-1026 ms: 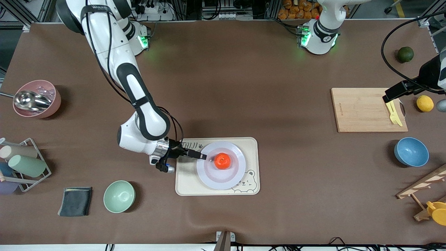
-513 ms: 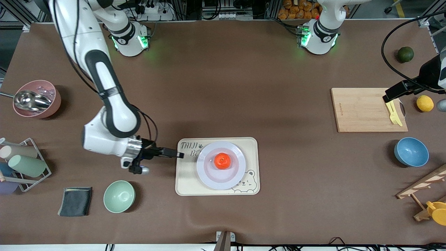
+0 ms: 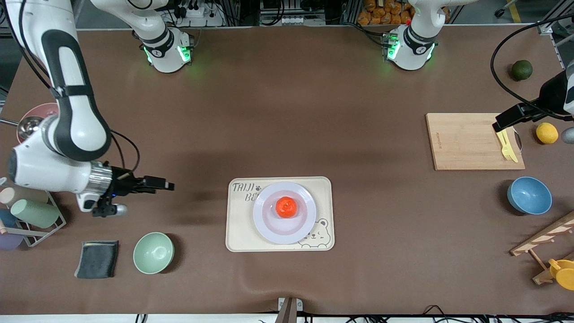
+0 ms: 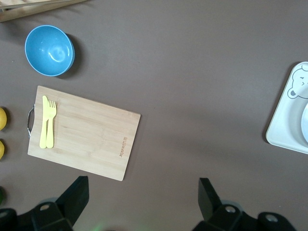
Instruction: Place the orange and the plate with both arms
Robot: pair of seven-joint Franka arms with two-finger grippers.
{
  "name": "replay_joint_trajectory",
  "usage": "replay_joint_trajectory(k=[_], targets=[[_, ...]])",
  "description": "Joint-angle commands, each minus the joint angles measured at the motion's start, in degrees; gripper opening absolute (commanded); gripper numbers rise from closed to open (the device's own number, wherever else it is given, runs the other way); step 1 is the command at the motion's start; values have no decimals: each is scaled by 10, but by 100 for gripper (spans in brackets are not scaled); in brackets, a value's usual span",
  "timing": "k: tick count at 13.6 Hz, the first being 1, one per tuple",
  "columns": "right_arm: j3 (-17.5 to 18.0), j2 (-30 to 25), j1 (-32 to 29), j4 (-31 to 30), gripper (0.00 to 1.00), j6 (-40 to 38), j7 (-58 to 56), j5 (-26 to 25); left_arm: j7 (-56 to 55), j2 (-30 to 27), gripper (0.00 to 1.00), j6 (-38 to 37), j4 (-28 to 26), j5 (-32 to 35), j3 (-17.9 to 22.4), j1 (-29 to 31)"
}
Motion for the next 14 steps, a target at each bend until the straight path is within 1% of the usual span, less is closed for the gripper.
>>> replay_joint_trajectory(k=[1, 3, 5, 6, 7, 10, 11, 13, 14], targets=[[8, -68, -12, -36, 100, -17, 4, -101, 15, -10, 100, -6, -5, -10, 0, 4], [9, -111, -17, -37, 100, -26, 4, -198, 15, -10, 100, -6, -5, -10, 0, 4], [9, -150, -18, -33, 100, -44, 5, -249, 15, -9, 100, -6, -5, -10, 0, 4], [9, -159, -19, -30, 100, -53, 12, -269, 15, -9, 100, -6, -5, -10, 0, 4], [9, -168, -21, -20, 100, -72, 26, -286, 15, -9, 100, -6, -5, -10, 0, 4], [11, -173, -29, 71, 100, -180, 65, -338, 15, -8, 100, -5, -5, -10, 0, 4], [11, -172, -36, 94, 100, -203, 68, -343, 15, -9, 100, -5, -5, -10, 0, 4], [10, -180, -46, 105, 100, -228, 70, -343, 15, -9, 100, -5, -5, -10, 0, 4], [7, -197, -46, 107, 100, -236, 81, -343, 15, -8, 100, -5, -5, -10, 0, 4]])
